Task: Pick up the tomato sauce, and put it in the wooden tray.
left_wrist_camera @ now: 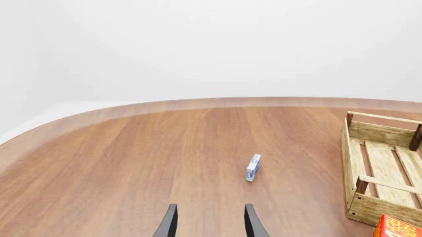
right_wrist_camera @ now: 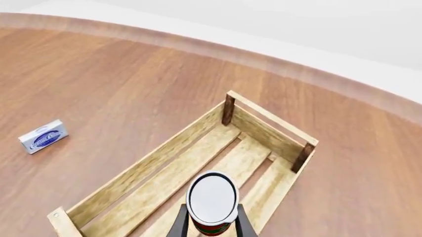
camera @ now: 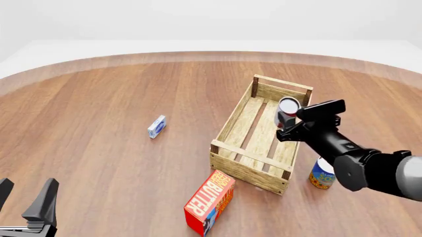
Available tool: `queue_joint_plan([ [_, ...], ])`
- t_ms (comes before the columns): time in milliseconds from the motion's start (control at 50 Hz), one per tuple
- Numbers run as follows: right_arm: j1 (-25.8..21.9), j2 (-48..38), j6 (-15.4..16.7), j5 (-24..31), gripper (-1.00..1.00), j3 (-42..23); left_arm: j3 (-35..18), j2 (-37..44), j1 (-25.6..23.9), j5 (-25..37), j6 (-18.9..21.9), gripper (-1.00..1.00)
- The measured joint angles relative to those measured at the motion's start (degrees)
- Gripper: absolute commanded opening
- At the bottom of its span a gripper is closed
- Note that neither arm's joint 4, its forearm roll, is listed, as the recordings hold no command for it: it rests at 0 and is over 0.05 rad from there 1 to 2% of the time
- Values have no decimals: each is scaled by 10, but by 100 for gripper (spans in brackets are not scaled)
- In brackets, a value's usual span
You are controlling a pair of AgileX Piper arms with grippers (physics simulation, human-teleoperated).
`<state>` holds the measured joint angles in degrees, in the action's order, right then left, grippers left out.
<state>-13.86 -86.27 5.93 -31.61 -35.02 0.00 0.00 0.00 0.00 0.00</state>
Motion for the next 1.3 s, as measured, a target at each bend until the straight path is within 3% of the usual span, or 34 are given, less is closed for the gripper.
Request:
queue_joint_plan([
  [1300,-5,-150,-16,-59,-100,-65,0,0,0,0,0,100],
])
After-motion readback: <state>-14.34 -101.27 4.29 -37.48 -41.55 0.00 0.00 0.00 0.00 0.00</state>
